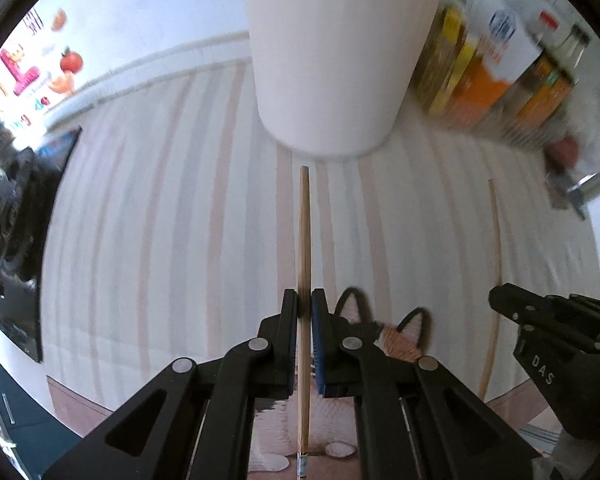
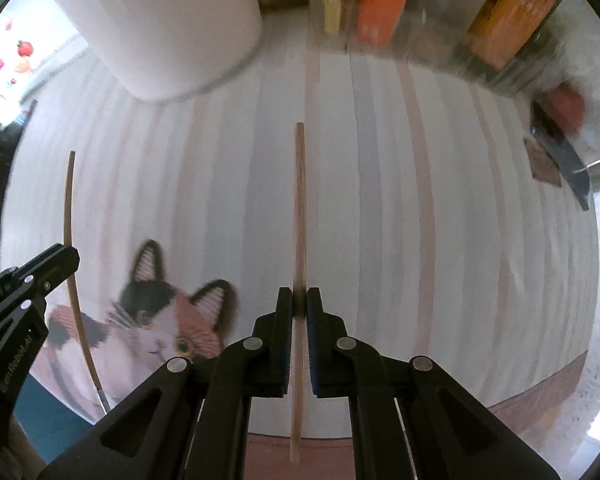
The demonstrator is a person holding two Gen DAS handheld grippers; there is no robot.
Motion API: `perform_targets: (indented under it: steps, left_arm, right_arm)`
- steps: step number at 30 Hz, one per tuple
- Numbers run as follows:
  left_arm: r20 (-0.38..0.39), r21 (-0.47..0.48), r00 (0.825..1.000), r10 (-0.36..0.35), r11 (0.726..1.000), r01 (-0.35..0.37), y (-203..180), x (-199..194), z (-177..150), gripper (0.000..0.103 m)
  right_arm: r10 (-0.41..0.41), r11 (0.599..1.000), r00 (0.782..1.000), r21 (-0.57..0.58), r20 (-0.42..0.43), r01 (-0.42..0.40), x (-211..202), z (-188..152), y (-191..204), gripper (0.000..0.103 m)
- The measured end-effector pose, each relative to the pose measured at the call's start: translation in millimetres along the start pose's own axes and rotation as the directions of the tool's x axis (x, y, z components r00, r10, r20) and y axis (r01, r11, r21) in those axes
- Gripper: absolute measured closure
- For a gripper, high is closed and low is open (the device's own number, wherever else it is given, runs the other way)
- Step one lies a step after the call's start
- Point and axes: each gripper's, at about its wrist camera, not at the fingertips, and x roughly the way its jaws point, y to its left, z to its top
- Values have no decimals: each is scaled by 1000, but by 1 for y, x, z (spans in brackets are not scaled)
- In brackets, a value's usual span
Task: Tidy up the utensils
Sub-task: 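Lift both light chopsticks upright and carry them over the cream holder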
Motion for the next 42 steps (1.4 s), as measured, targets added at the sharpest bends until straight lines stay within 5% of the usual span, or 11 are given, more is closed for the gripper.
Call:
perform_targets:
  steps: [7,13,20,27,35,42]
  left_arm:
    - [124,-18,992,-34,999,37,9,-58,14,99]
    - [252,-31,963,-100,993,111,13,-113,43,99]
    - [408,-49,898,-166,978,203,15,-175,102,99]
    - [538,-64,829,-152,974,219,24,-210,175,99]
    - [660,-114,748,-76,973,200,35,-201,236,99]
    - [687,-185,725,-50,953,241,51,-152,260,99]
  right_arm:
    - [57,998,988,-2,143,-58,-53,4,8,96]
    - [125,991,949,5,289,-132,-113,26,2,96]
    - [218,966,853,20,474,-257,-198,73,-9,96]
    - [232,946,726,24,647,-324,-258,136,-10,96]
    - [229,942,632,-4,740,-336,-267,202,9,96]
    - [156,961,559,4,814,-276,-239,230,28,96]
